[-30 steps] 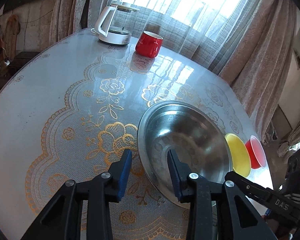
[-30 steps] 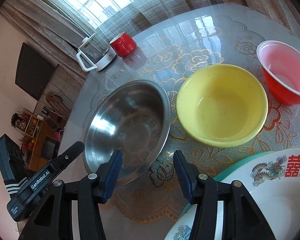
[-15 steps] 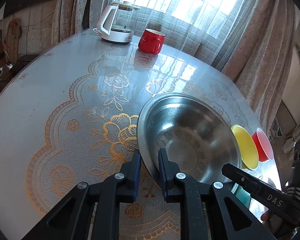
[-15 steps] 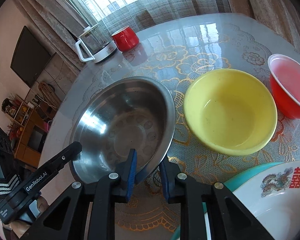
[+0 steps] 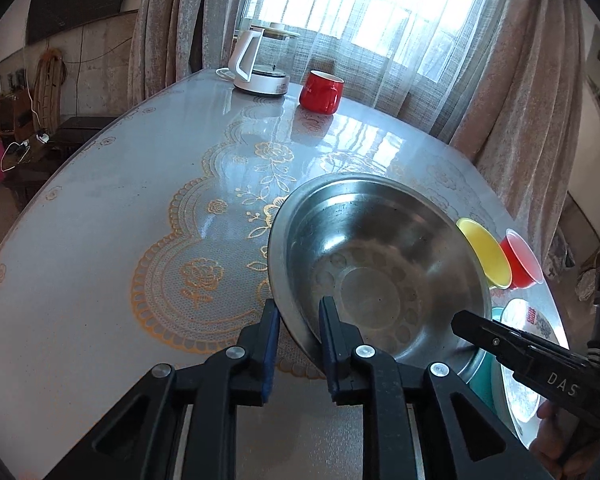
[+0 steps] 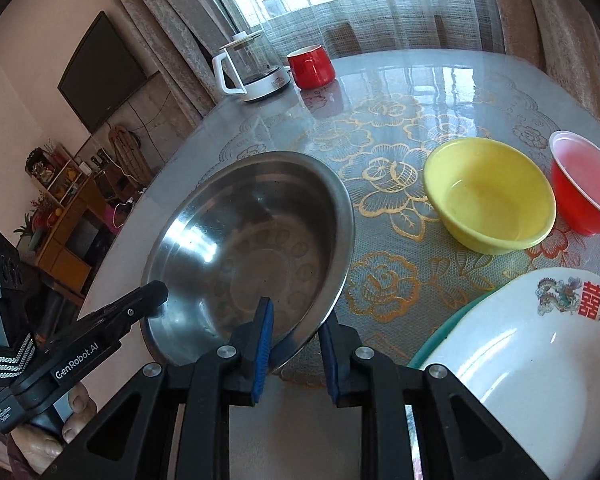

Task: Organize plates and bowls

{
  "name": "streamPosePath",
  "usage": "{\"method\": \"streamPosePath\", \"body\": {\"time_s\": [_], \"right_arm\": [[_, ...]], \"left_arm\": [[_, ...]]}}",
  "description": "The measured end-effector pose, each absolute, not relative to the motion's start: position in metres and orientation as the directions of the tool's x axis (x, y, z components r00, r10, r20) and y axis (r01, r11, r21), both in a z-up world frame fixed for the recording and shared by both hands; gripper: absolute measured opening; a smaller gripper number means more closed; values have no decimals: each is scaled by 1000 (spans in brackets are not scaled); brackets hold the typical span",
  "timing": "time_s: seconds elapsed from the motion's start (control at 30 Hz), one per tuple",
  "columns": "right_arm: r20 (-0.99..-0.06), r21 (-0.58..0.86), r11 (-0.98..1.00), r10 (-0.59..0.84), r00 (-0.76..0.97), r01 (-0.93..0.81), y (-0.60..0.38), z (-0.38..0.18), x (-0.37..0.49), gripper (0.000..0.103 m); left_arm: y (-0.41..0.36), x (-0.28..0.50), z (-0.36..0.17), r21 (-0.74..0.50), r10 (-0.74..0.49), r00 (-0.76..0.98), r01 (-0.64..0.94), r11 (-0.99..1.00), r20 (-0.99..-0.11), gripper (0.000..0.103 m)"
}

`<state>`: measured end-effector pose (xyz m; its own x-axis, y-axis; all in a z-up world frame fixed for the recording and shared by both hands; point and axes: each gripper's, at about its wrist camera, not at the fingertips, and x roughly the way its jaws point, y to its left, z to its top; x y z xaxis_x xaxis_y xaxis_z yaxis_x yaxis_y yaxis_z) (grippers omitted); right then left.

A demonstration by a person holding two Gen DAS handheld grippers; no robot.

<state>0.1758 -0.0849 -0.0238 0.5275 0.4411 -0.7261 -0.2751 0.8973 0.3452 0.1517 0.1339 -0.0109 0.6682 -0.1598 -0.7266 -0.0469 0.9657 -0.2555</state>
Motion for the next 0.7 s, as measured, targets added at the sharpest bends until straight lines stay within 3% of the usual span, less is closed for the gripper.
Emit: {"method": "streamPosePath", "body": {"time_s": [0.7], "right_arm": [[-715,363,861,503,486,-357,-72,-33,124,22]], "left_arm": [[143,82,-16,-243,-140,661,-66,968,-737,22]]}}
